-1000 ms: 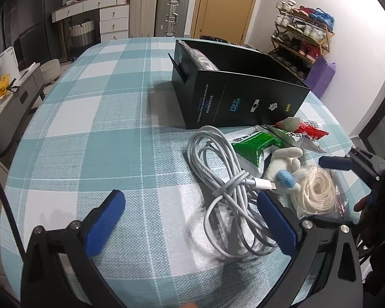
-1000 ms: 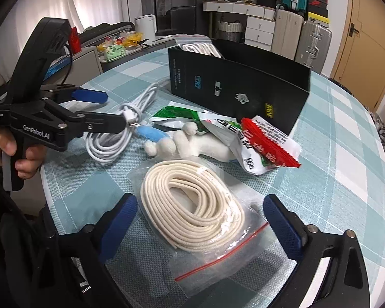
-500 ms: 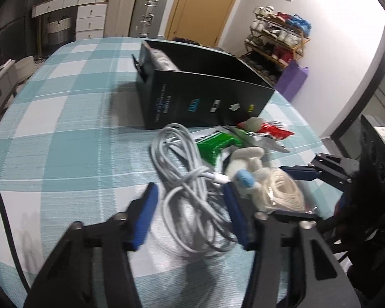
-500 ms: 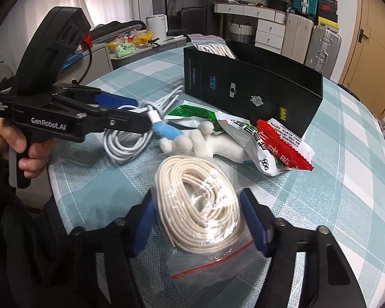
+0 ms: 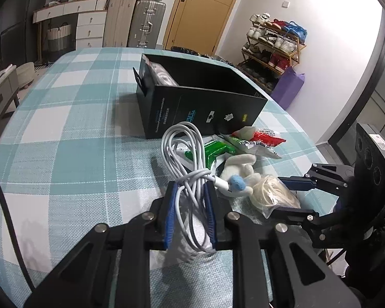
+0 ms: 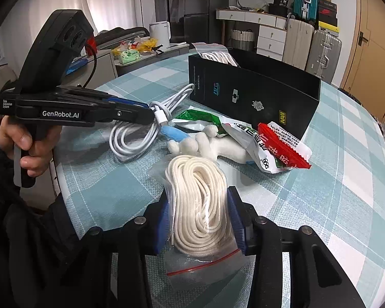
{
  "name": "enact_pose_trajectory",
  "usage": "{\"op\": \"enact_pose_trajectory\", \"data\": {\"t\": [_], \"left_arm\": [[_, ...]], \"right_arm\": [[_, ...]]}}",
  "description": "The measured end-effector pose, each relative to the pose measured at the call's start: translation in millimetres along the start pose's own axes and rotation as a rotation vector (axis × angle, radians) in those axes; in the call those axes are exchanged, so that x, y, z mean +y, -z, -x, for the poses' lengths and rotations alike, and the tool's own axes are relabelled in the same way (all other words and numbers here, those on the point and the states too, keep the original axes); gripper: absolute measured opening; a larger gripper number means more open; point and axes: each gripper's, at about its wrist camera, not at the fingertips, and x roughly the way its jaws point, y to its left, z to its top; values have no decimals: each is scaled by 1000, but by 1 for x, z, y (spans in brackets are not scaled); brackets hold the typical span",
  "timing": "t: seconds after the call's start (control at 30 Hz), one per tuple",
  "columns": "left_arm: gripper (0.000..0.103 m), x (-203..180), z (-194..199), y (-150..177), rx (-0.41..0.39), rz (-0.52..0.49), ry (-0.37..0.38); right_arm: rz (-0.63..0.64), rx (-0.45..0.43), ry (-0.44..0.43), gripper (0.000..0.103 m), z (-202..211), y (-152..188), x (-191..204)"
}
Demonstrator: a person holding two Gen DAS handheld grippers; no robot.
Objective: Organize soft objects
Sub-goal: 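Carry the grey cable with the left tool while the right tool carries the rope bag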
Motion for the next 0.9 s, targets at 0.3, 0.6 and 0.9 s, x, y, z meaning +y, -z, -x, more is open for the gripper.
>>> {"op": "enact_pose_trajectory", "data": {"t": [0.3, 0.6, 0.9], "left_arm": [[17, -2, 16, 2, -44, -10, 4], [16, -7, 25, 2, -76, -23, 1], [16, -12, 41, -6, -135, -38, -5]], "right_arm": [[-24, -49, -6, 41, 19, 4, -2], [-44, -111, 0, 41, 39, -1, -3], [-72, -167, 12, 41, 49, -7, -7]]}}
